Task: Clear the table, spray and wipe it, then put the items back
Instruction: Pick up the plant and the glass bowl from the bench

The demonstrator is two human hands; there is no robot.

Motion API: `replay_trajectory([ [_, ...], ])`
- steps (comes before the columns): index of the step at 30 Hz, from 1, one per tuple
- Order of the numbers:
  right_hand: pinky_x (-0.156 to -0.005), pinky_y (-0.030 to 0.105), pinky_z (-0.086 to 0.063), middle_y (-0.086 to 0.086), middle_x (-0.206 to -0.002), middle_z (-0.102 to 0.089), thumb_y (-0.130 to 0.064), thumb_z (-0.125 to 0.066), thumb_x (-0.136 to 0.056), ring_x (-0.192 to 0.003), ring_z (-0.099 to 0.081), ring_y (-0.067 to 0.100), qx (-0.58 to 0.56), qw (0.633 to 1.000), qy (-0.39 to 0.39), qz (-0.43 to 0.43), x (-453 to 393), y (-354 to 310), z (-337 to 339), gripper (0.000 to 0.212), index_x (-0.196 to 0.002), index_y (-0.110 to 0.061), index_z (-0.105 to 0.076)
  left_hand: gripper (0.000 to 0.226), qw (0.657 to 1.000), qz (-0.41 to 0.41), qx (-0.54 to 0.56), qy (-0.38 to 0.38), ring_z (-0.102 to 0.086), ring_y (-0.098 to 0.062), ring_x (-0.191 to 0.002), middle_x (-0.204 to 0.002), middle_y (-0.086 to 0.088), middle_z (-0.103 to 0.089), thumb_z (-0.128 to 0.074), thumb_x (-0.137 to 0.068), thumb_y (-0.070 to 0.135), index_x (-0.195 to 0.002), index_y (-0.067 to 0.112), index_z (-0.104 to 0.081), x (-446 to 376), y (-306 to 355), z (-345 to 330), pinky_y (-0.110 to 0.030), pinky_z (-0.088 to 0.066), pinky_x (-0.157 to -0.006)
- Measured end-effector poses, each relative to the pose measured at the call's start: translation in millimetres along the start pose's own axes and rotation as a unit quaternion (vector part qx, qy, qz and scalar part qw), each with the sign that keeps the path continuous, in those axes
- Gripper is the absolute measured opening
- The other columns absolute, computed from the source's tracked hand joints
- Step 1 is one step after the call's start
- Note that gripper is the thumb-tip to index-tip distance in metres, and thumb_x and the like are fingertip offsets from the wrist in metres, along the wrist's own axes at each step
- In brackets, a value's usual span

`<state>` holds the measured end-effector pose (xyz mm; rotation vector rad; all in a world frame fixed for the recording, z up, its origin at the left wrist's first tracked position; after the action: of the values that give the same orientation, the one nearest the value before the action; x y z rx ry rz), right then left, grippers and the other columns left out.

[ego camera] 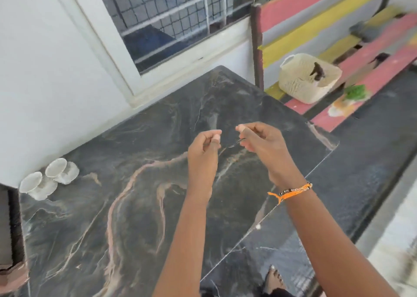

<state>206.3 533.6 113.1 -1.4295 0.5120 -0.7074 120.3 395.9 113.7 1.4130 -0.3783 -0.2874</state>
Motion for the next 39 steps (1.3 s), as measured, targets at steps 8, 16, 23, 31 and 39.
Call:
replay_trajectory([
  [8,-0.083,0.035,-0.050,-0.004,-0.072,-0.062,-0.024,-0.060,-0.088,-0.073,-0.058,0.012,-0.018,0.992,0.122,-0.012,-33,17,213,0.019,-0.085,-0.007,-0.069,0.019,0.992,-0.013,-0.009,-0.128,-0.055,-0.003,-0.076,-0.080,0.011,-0.059,-0.051,-0.092,0.013,-0.095,0.023,-0.066,13,26,-231,-0.017,-0.045,-0.078],
  [16,-0.066,0.013,-0.047,-0.004,-0.076,-0.062,-0.014,-0.054,-0.090,-0.062,-0.057,-0.001,-0.056,0.976,0.207,-0.043,-78,53,349,0.016,-0.087,-0.008,-0.070,0.017,0.972,-0.017,-0.049,-0.228,-0.056,-0.009,-0.085,-0.084,0.010,-0.057,-0.051,-0.092,0.017,-0.090,0.030,-0.063,-10,20,-387,-0.022,-0.045,-0.079],
  [23,-0.058,0.008,-0.043,-0.003,-0.072,-0.058,-0.006,-0.051,-0.090,-0.064,-0.051,0.006,-0.053,0.968,0.230,-0.082,-172,89,441,0.023,-0.077,-0.017,-0.066,0.021,0.955,0.014,-0.092,-0.280,-0.055,-0.011,-0.090,-0.090,0.006,-0.058,-0.050,-0.093,0.018,-0.106,0.013,-0.065,-85,-4,-516,-0.019,-0.041,-0.075],
  [31,-0.061,0.012,-0.043,-0.002,-0.073,-0.061,-0.007,-0.050,-0.091,-0.065,-0.054,0.005,-0.059,0.959,0.241,-0.138,-289,143,533,0.026,-0.077,-0.018,-0.068,0.015,0.939,0.073,-0.134,-0.308,-0.057,-0.013,-0.089,-0.088,0.005,-0.061,-0.051,-0.090,0.016,-0.094,0.021,-0.065,-165,-34,-634,-0.023,-0.044,-0.076],
  [39,-0.049,0.011,-0.037,0.002,-0.065,-0.054,-0.001,-0.047,-0.090,-0.058,-0.048,0.011,-0.020,0.950,0.179,-0.255,-432,261,599,0.021,-0.079,-0.008,-0.064,0.014,0.919,0.169,-0.199,-0.296,-0.058,-0.018,-0.096,-0.103,0.000,-0.061,-0.048,-0.091,0.019,-0.099,0.019,-0.060,-240,-101,-728,-0.030,-0.045,-0.085],
])
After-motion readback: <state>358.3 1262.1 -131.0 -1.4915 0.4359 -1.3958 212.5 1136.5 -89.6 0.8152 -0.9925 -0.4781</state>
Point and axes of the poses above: each hand's wrist, its own x-axis away from the middle knuckle, its own z-axis out of the back of the hand, y = z × x, the point moved 10 cm from there along -x, towards the middle knuckle
